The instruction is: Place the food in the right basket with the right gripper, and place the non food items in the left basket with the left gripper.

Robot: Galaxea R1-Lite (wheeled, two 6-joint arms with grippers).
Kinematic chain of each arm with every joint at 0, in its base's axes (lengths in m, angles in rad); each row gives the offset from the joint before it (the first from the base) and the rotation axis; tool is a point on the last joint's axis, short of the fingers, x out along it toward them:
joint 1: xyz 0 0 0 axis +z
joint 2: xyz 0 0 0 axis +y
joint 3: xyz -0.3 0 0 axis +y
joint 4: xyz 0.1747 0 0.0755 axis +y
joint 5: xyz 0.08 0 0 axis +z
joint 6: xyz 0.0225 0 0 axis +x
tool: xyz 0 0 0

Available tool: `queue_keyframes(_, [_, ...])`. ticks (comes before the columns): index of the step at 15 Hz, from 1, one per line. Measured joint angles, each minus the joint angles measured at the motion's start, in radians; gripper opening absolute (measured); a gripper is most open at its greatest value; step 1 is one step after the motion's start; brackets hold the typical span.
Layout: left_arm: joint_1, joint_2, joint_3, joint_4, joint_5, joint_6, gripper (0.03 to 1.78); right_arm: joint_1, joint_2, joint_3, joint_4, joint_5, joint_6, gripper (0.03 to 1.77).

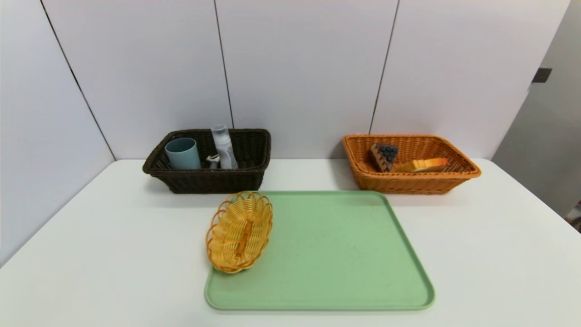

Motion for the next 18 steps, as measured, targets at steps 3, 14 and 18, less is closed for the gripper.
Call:
queue_keyframes(3, [-0.001,-0.025,0.158,-0.158,0.001,0.096,1.69,0.0,-0.009,0.029,-0.077,-0.001,-0.033,1.7])
queue_keyframes(14, [-0.002,-0.031,0.573,-0.581,-0.165,0.084,1.69,0.0,-0.01,0.034,0.239,-0.083,-0.022,1.7])
queue_keyframes(18, [-0.002,-0.031,0.574,-0.585,-0.157,-0.001,1.69,0.0,-0.01,0.034,0.239,-0.068,-0.033,1.7])
